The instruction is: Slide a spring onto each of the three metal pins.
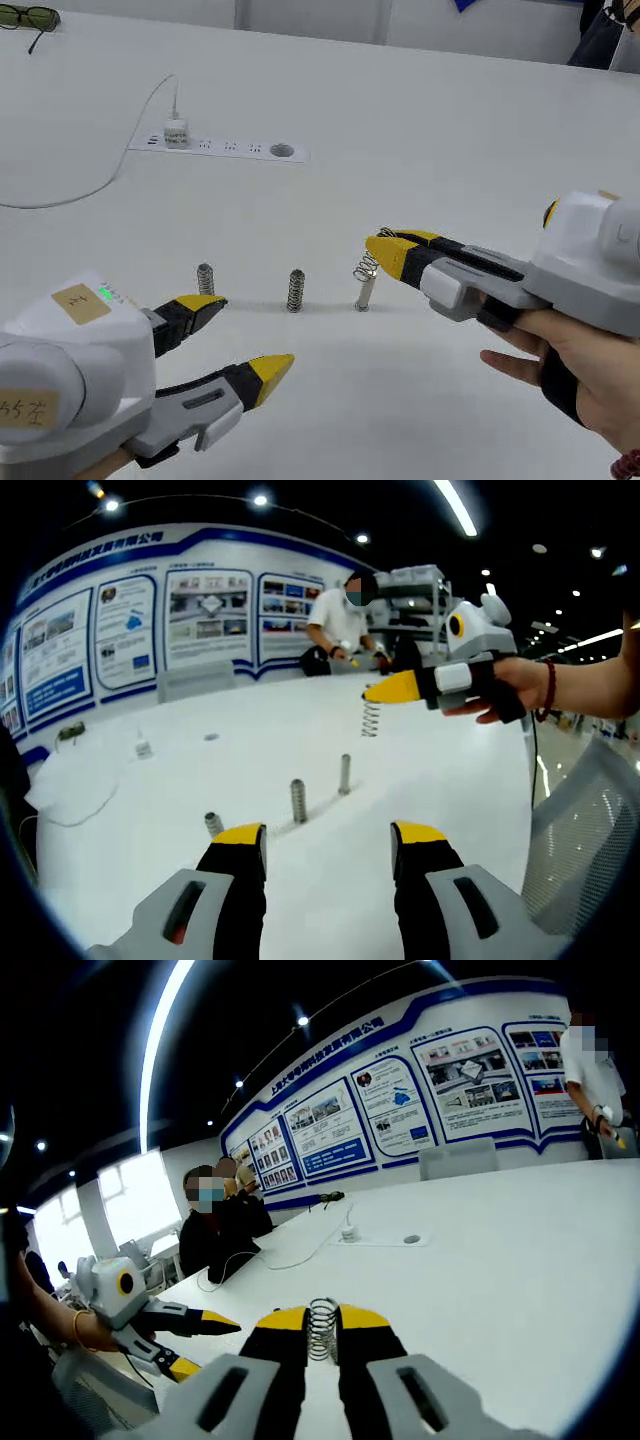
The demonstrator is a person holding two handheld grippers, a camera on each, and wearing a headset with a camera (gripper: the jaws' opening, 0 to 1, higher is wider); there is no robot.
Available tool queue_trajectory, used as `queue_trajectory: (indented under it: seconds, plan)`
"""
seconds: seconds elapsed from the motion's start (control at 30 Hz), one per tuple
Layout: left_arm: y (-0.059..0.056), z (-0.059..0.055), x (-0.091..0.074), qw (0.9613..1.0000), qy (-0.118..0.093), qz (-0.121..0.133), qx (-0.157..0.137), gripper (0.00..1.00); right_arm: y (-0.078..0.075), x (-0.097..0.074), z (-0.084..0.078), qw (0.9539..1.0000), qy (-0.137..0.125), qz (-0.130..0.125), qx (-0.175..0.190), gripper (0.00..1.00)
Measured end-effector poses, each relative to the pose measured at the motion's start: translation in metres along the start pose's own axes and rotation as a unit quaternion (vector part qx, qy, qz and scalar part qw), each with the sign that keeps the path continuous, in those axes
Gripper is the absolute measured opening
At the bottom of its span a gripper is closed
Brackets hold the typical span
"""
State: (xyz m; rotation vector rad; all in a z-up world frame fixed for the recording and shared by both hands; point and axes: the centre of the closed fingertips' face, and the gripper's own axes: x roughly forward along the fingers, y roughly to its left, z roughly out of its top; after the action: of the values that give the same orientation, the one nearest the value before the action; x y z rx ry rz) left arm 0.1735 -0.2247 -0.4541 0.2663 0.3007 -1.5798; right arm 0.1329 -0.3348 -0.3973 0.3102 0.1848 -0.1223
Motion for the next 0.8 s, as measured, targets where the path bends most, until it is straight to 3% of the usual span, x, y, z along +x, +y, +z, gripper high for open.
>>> queue_trajectory:
  seconds: [0.57,0.8]
  plan:
    - [0.024,-0.011,-0.002,0.9986,0.007,0.043,-0.028,0.63,-0.04,0.01,-0.006,0.998,0.008,-0.048,-0.041,0.12]
    - [0.032,-0.014,-0.004,0.9972,0.01,0.063,-0.04,0.68,-0.048,0.016,-0.013,0.9972,0.012,-0.058,-0.046,0.12]
